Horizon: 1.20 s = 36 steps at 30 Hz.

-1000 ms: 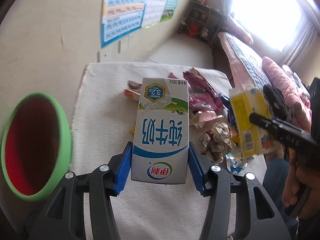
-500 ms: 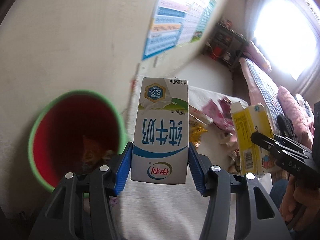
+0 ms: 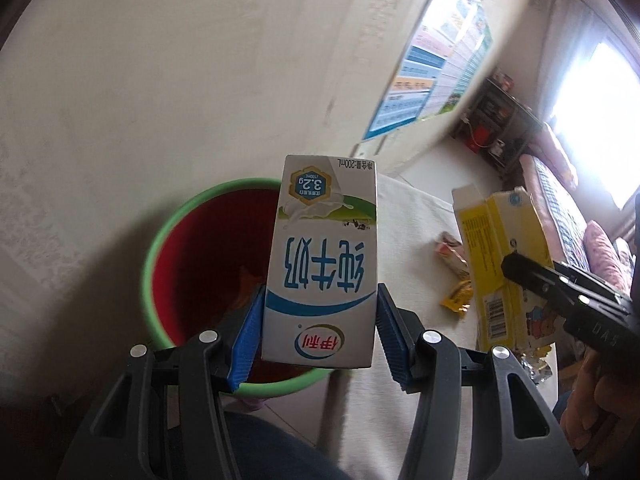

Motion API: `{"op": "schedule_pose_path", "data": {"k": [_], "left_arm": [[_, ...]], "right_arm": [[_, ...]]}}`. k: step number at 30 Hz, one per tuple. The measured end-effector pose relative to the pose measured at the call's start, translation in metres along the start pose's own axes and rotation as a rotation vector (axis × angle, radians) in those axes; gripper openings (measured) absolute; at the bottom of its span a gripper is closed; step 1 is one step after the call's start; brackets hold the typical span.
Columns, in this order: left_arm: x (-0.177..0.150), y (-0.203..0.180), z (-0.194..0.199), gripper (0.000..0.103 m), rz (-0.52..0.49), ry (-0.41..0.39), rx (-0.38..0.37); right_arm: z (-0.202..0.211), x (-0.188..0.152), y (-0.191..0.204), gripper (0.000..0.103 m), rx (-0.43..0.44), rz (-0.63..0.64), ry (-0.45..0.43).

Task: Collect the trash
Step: 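Carry the milk carton and yellow box to the red bin and release both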

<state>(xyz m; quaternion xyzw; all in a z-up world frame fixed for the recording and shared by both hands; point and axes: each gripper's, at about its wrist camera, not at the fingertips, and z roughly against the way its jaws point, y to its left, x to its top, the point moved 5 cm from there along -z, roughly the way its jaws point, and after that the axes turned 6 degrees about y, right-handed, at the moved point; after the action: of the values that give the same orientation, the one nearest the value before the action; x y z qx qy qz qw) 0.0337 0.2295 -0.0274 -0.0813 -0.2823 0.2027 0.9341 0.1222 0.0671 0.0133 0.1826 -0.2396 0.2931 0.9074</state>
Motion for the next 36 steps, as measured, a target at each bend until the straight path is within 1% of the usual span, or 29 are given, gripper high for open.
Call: {"op": "schedule_pose_path", "data": {"k": [3,11,15,21,33,34,35,36], "left_arm": [[0.001,0.02,0.004,0.051,0.027,-0.009,0.011],[0.003,0.053,0.008,0.051,0.08,-0.016,0.02],[0.002,0.064,0.009,0.051,0.096,-0.012,0.016],[0.006,0.074,0.003,0.051,0.112,-0.008,0.002],[0.024,0.079,0.003,0.051,0.11,-0.03,-0.016],[0.025,0.08,0.003,0.051,0.112,-0.033,-0.014],[0.027,0.08,0.003,0.056,0.117,-0.036,-0.013],[0.028,0.083,0.004,0.065,0.131,-0.04,-0.011]], "right_arm": [[-0.01,0.009,0.018,0.037,0.019,0.026,0.008],[-0.039,0.019,0.058,0.037,0.067,0.07,0.05],[-0.049,0.025,0.07,0.037,0.063,0.096,0.058],[-0.06,0.035,0.081,0.037,0.058,0.105,0.056],[-0.083,0.046,0.082,0.037,0.04,0.089,0.074],[-0.086,0.046,0.083,0.04,0.041,0.093,0.084],[-0.089,0.046,0.084,0.047,0.04,0.099,0.096],[-0.092,0.044,0.084,0.054,0.034,0.104,0.109]]}}
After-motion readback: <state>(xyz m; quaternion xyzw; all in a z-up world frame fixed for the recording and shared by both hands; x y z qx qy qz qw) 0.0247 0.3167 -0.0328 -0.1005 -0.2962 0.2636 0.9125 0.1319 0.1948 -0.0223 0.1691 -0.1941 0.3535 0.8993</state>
